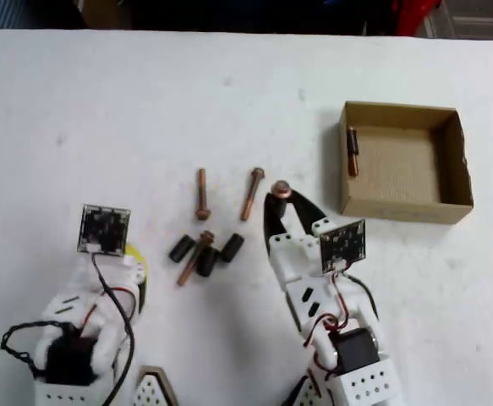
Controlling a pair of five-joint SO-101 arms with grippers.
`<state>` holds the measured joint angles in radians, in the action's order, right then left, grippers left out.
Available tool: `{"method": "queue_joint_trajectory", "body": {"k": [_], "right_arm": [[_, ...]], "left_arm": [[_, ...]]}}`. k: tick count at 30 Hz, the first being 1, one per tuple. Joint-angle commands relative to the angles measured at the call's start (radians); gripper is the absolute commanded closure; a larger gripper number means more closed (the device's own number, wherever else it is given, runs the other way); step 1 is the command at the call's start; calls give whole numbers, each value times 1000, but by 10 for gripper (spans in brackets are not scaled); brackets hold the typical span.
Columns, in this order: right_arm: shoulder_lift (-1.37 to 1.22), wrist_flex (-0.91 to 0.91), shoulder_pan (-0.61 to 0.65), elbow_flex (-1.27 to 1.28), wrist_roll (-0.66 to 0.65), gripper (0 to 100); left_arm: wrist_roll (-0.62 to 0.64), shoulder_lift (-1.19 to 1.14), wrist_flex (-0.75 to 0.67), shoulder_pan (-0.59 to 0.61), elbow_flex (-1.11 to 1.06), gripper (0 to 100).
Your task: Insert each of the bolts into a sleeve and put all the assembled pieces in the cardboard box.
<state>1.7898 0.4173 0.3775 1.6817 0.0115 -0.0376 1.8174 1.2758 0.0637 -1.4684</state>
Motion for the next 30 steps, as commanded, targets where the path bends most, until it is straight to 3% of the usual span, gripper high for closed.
{"method": "queue_joint_trajectory", "body": {"k": [1,9,14,20,30], "right_arm": [[10,2,-13,8,3,981],[10,44,-13,8,-5,981],[12,96,-13,3,-161,982],[12,102,-15,2,-181,982],[10,277,-214,-201,-181,982]], "left_arm": [[-15,4,-61,27,-57,976],[-21,4,-64,27,-195,976],[-21,4,-61,27,-226,976],[-21,4,0,22,-224,974],[-21,4,11,27,-224,976]]}}
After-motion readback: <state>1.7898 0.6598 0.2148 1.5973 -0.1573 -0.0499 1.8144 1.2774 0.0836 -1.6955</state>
